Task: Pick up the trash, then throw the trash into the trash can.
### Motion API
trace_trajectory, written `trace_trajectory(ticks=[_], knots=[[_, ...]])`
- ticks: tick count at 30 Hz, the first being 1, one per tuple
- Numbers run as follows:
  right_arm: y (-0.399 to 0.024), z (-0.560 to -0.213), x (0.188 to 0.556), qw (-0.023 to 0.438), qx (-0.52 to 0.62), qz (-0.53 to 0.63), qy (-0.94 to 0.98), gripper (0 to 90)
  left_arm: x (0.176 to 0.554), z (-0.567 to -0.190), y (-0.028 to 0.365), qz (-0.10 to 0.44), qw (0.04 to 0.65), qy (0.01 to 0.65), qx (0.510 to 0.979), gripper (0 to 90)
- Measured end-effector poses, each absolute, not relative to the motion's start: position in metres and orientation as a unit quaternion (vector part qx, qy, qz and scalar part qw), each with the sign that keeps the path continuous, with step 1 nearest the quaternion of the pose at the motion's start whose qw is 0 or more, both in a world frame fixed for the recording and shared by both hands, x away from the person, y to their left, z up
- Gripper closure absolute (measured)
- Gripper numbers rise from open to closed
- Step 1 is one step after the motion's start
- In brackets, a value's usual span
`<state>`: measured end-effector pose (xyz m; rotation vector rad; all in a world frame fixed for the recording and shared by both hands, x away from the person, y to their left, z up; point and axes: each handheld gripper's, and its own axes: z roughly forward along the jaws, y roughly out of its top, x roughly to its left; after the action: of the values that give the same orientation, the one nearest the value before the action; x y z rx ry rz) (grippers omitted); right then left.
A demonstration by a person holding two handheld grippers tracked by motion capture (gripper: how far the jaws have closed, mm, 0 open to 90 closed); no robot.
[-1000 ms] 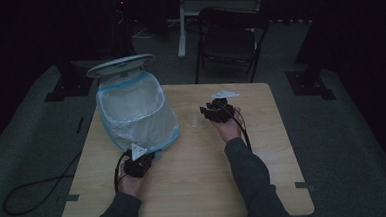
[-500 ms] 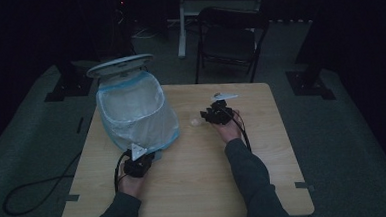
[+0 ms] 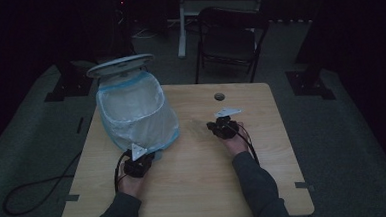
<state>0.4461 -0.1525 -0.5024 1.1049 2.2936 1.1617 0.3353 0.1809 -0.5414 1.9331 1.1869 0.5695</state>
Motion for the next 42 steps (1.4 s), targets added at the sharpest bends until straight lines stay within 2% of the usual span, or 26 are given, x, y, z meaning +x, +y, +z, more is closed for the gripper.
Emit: trace_trajectory(ticks=[42], knots=[[-0.159, -0.466, 0.433, 0.175, 0.367, 0.45, 0.795, 86.9, 0.335, -0.541, 0.181, 0.222, 0.392, 0.468, 0.76, 90.0]])
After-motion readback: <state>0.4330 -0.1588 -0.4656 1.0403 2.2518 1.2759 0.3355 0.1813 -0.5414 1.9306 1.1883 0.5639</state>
